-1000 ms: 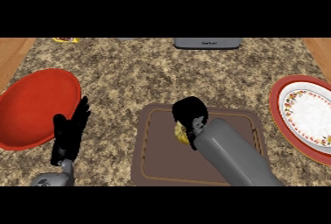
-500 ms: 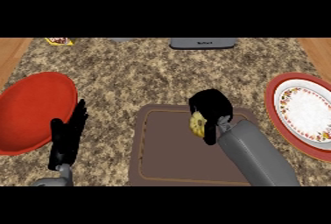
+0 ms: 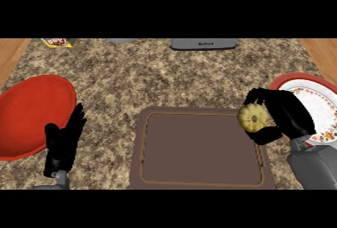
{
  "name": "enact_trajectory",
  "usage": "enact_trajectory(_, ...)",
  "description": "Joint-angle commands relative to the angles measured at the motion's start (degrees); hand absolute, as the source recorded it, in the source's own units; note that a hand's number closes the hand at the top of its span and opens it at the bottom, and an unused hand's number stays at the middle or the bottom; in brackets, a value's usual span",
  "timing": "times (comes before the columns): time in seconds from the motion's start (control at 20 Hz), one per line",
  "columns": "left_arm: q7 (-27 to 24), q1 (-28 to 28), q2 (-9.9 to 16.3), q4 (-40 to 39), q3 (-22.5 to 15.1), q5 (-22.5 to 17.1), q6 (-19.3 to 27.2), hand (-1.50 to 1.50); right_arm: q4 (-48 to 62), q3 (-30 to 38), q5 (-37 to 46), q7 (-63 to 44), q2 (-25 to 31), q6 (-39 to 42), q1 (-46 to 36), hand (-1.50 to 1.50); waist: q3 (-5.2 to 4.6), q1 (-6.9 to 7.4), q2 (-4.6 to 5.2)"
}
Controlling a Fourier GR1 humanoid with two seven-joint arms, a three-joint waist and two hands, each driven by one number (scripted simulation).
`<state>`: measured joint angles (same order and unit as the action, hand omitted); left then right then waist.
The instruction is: Pick the squash from the tray and place it in the plate
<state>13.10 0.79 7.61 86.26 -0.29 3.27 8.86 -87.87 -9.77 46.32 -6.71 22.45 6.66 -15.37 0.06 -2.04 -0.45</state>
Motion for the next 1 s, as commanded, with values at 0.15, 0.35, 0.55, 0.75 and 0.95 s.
enact_trajectory(0.15,0.51,-1.96,1.27,-0.33,1.44,-0.41,-0.6,0.0,-15.78,11.21,-2.4,-1.25,1.43,-10.08,8.48,1.5,-0.07,0.01,-0.03)
enact_trajectory(0.35,-0.04,0.63,-0.09,0.89,-0.32,0.49,-0.66,0.0,-17.04,19.05,-5.95,-1.93,3.49,-8.72,11.26,1.5,-0.06,1.39,0.25)
enact_trajectory(0.55,-0.71,-0.44,-0.87,-0.41,-0.98,1.15,-1.19,0.0,-10.9,23.04,-7.06,-2.85,3.24,-7.72,6.82,1.5,-0.06,2.05,0.41)
enact_trajectory(0.75,-0.93,-1.49,-1.46,-1.63,-0.42,1.14,-1.09,0.0,-1.88,26.81,-8.05,0.42,6.02,-6.93,3.33,1.5,-0.06,2.2,0.46)
enact_trajectory(0.95,0.21,0.08,-2.91,0.58,-2.35,3.4,0.59,0.0,9.93,27.95,-7.1,5.48,7.68,-8.91,-0.86,1.5,-0.05,2.4,0.48)
